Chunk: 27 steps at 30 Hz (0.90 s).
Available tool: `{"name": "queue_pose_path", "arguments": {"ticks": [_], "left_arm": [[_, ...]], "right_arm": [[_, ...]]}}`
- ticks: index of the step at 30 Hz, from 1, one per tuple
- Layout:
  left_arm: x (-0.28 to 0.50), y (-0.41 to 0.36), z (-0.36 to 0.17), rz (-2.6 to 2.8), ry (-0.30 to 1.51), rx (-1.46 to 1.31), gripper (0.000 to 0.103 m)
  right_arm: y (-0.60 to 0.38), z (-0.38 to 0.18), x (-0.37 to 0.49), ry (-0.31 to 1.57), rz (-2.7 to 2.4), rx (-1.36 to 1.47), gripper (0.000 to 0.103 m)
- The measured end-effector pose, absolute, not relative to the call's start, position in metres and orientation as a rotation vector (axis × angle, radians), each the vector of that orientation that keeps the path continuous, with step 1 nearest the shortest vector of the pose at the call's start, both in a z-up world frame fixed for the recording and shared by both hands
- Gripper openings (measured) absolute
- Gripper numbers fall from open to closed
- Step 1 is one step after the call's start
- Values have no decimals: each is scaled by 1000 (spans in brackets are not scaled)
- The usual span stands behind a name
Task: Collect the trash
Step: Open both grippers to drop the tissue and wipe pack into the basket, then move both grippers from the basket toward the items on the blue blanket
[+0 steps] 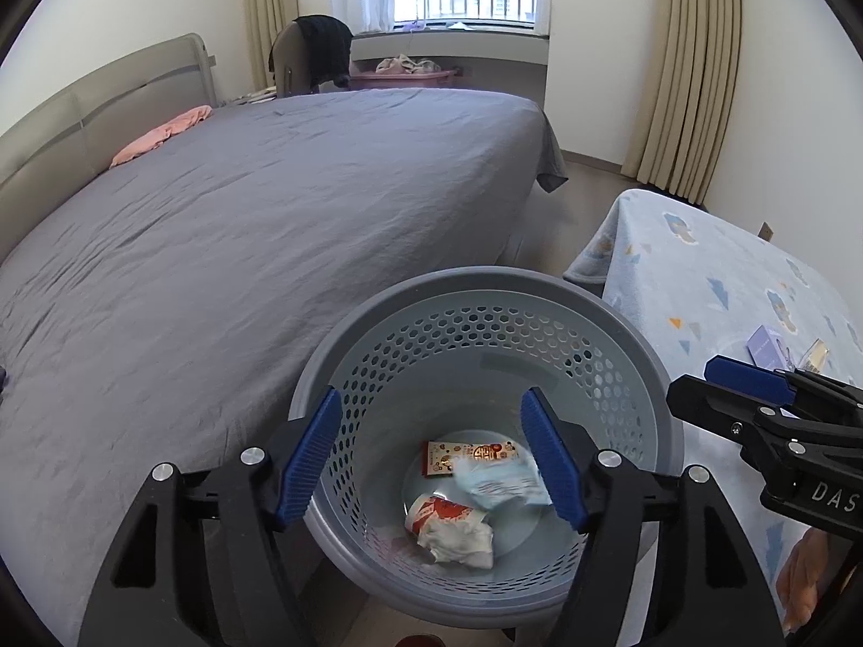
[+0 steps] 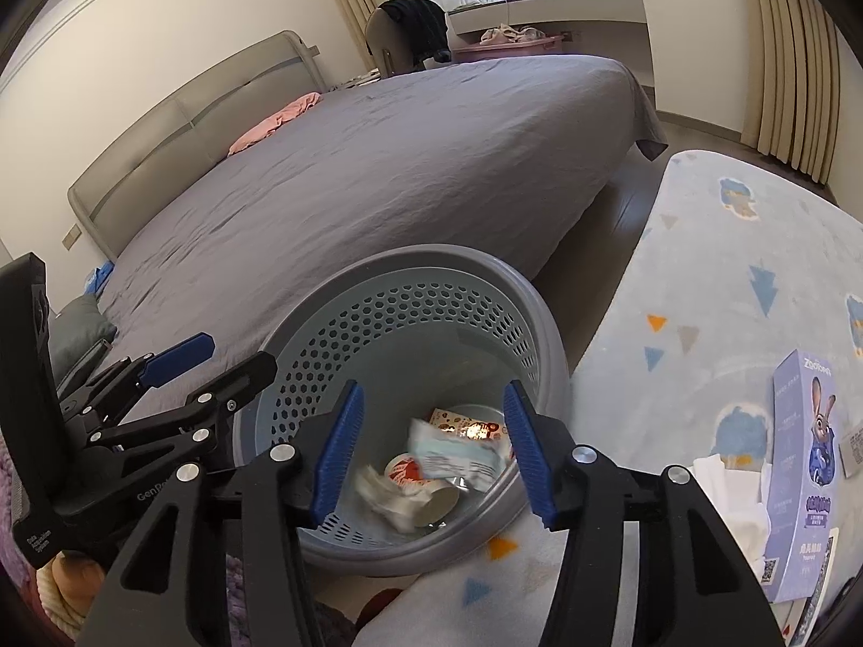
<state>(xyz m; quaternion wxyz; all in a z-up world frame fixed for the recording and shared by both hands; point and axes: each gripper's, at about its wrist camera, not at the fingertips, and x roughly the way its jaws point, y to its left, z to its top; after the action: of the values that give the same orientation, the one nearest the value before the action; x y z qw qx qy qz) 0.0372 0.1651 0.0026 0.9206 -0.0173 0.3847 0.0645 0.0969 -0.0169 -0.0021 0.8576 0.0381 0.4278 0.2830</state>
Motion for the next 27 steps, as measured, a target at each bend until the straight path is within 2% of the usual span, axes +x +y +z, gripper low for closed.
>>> {"name": "queue_pose_path", "arguments": {"ticks": [7,14,27], "left_arm": [[38,167,2,150,791,-40,75],[37,168,2,171,781,-40,85],[33,172,5,188,764,-38,95]], "right_arm": [[-18,-1,96,895,585,85,52],[-19,-2,95,896,577,88,52],[-24,-1,88,884,551,82,58]]}}
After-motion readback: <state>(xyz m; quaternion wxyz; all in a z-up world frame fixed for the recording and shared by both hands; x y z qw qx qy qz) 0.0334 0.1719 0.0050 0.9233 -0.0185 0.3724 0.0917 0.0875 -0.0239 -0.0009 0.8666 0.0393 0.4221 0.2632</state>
